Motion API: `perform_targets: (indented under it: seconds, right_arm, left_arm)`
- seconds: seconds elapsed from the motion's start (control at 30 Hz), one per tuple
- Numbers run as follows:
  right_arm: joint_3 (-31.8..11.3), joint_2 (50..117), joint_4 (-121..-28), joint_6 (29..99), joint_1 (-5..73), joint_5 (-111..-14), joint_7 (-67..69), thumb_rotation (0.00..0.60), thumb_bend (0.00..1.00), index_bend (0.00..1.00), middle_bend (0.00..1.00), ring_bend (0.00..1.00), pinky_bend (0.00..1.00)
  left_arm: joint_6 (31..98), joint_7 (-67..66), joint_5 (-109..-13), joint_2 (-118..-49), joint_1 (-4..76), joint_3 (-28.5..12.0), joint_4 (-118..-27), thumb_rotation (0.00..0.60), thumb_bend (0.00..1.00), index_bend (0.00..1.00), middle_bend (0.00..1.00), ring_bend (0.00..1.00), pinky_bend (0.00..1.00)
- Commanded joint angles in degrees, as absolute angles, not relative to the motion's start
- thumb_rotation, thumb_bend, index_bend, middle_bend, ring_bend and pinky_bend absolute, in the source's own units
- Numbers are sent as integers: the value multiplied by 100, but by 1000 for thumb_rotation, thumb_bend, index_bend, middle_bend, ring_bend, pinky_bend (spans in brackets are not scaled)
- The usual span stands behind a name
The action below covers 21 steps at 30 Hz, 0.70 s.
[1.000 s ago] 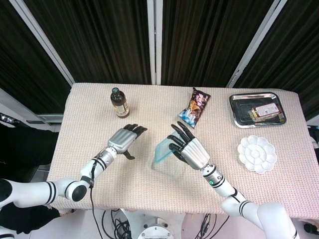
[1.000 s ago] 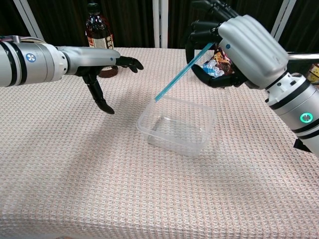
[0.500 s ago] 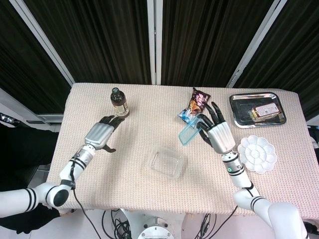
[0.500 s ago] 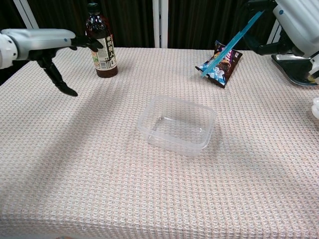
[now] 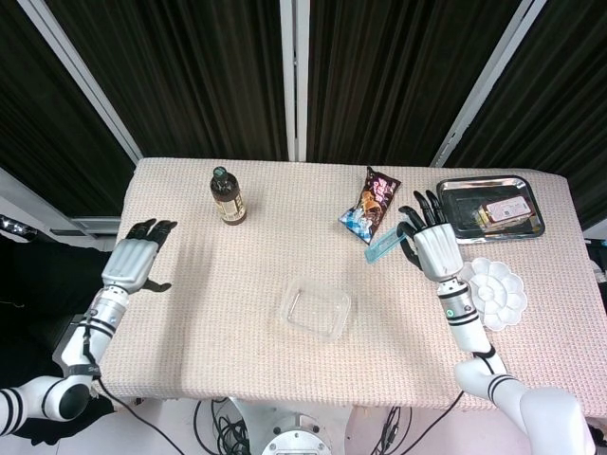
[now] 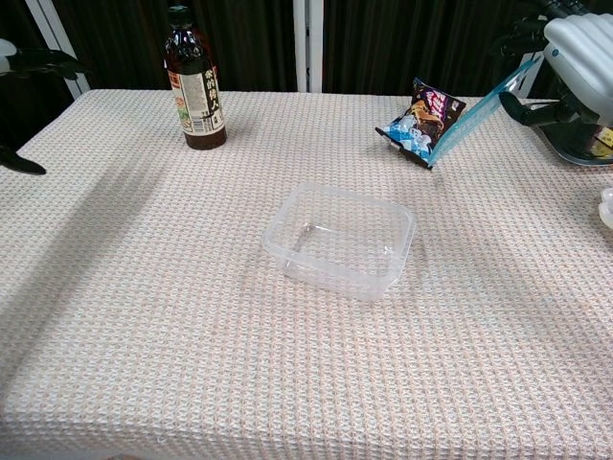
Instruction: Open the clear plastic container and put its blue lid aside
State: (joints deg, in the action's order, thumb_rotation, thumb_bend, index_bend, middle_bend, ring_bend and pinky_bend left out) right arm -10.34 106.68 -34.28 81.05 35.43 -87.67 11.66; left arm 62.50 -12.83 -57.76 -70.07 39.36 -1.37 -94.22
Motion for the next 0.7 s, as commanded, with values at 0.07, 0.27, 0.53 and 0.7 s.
perform_targets:
  seconds: [0.07, 0.27, 0.53, 0.7]
  right_arm:
    - [-929, 9998, -4553, 7870, 3321, -8639, 956, 600, 348, 0, 20, 0, 0]
    - [-801, 8890, -5988, 8034, 2770, -8504, 648, 600, 349, 0, 0, 0, 0]
    - [-572, 7194, -7945, 8499, 1862, -8378, 927, 600, 359, 33, 133, 9, 24]
    - [-239, 6246, -8988, 8241, 1506, -8295, 1024, 600, 367, 85, 161, 32, 65]
  left_arm:
    - [6382, -1165, -5810, -6878, 3709, -153, -9495, 600, 0, 56, 45, 0, 78]
    - [6752, -943, -5989, -6643, 3319, -197, -9608, 600, 0, 57, 45, 0, 71]
    - [7701, -1008, -6585, -6464, 2671, -124, -9451, 600, 0, 78, 57, 0, 67]
    - [8123, -1302, -6987, -6431, 2314, 65, -9202, 600, 0, 99, 66, 0, 45]
